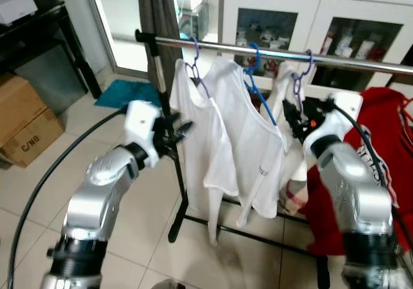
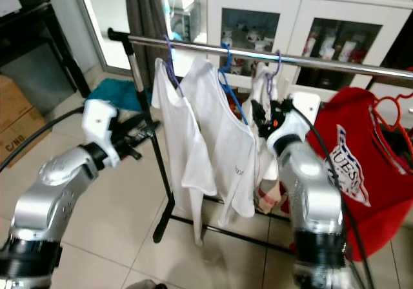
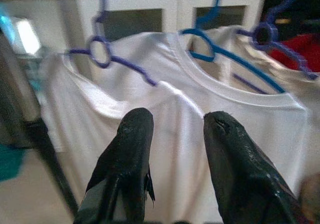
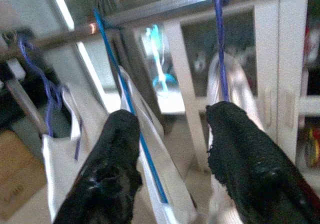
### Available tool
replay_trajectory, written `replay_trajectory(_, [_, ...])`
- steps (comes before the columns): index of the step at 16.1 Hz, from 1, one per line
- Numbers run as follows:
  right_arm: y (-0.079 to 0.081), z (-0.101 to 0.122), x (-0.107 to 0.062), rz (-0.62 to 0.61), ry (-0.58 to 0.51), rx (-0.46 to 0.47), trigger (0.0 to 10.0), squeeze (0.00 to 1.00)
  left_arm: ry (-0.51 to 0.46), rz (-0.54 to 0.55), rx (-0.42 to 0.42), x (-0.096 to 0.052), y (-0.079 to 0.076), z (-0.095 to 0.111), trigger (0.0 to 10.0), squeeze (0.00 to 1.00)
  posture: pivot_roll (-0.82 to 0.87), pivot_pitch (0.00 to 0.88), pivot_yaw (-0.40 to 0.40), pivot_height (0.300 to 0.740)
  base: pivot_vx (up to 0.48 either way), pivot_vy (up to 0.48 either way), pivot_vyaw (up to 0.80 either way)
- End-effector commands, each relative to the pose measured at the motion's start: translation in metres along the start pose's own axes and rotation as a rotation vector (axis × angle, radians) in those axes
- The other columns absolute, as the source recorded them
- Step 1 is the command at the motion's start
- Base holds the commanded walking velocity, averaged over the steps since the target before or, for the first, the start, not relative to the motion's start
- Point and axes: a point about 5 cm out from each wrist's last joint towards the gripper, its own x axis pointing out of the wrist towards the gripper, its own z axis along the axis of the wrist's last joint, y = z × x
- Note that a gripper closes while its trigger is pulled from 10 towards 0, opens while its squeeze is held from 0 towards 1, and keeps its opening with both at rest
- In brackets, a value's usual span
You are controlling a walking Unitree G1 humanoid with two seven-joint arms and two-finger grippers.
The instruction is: Hang hanger
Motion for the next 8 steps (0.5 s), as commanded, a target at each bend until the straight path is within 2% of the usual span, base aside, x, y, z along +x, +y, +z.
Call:
replay_trajectory(1, [0.0, 0.012, -0.005, -0.051, -0.113, -0.006, 10.0, 1.0, -0.02, 0.076, 0.058, -0.004, 0.004, 0.005, 10.0, 0.0, 0.01, 0.0, 0.065, 0.74, 0.0, 0.0, 0.0])
replay_trajectory(4, [0.011, 0.006, -0.016, -0.061, -0.123, 0.021, 10.0, 1.0, -0.032, 0.156, 0.041, -0.003, 0.009, 0.005, 10.0, 0.0, 0.0, 0.0, 0.055, 0.74, 0.0, -0.399, 0.0])
replay_trajectory(6, [0.011, -0.004, -0.026, -0.129, -0.068, 0.001, 10.0, 1.0, -0.019, 0.164, 0.061, 0.0, 0.006, 0.001, 10.0, 0.0, -0.02, 0.0, 0.049, 0.74, 0.0, -0.48, 0.0])
replay_trajectory(8, [0.014, -0.007, -0.032, -0.09, -0.051, 0.014, 10.0, 1.0, -0.01, 0.166, 0.07, 0.0, 0.004, -0.002, 10.0, 0.0, -0.03, 0.0, 0.047, 0.74, 0.0, -0.48, 0.0])
